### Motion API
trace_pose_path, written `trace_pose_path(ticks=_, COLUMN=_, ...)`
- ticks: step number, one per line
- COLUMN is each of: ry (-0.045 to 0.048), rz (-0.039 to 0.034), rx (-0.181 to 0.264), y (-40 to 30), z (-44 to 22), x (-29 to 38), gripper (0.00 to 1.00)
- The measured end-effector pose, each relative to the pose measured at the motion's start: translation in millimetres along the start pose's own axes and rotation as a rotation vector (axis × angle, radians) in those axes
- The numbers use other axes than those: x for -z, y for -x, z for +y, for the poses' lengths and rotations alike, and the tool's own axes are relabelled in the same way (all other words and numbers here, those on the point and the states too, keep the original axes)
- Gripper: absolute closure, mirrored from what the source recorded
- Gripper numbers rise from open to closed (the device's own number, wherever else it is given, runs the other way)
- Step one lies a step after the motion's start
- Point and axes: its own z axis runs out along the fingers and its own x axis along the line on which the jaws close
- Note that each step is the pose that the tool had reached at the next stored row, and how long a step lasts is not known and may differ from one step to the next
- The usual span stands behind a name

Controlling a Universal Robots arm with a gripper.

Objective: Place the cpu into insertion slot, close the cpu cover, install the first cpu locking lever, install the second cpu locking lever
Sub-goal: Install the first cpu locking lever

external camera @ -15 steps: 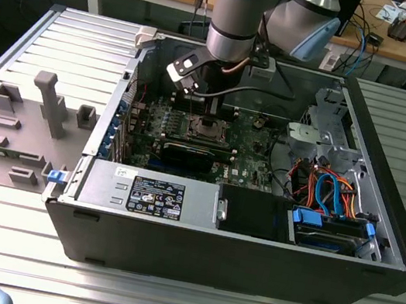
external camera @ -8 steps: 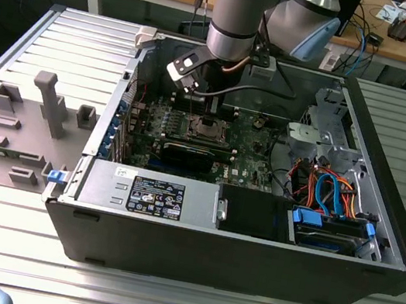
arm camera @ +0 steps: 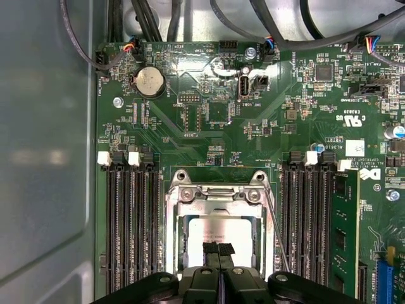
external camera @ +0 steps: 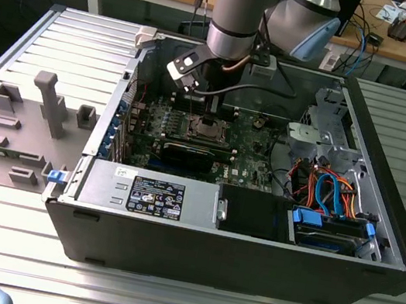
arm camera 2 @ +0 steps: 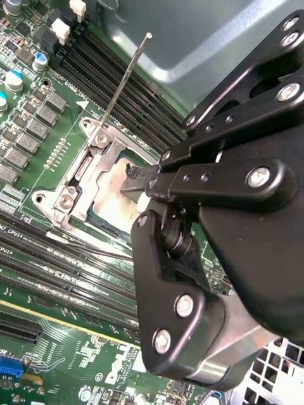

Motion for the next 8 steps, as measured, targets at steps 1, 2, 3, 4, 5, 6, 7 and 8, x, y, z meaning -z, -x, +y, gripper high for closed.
trace_pose_path(ticks=1, ry=0.0001, rz=0.0002, rx=0.000, y=0.0, z=0.0, x=0.2, gripper=0.89)
trace_pose_path(ticks=2, ry=0.0002, rz=0.0003, rx=0.000, y=0.0, z=0.0, x=0.2, gripper=0.89)
trace_pose_path(ticks=3, ry=0.0001, rz=0.0001, rx=0.000, y=0.0, z=0.0, x=0.3, gripper=0.89)
trace_pose_path(ticks=4, ry=0.0000, rz=0.0000, rx=0.000, y=0.0, z=0.0, x=0.4, gripper=0.89)
trace_pose_path(ticks=5, ry=0.0000, rz=0.0001, rx=0.000, y=0.0, z=0.0, x=0.4, gripper=0.89)
trace_pose_path(ticks=6, ry=0.0000, rz=0.0000, rx=0.000, y=0.0, z=0.0, x=0.4, gripper=0.89)
trace_pose_path(ticks=7, ry=0.0000, rz=0.0000, rx=0.000, y=0.0, z=0.0, x=0.5, gripper=0.89)
trace_pose_path(ticks=8, ry=0.0000, rz=0.0000, rx=0.000, y=0.0, z=0.0, x=0.5, gripper=0.89)
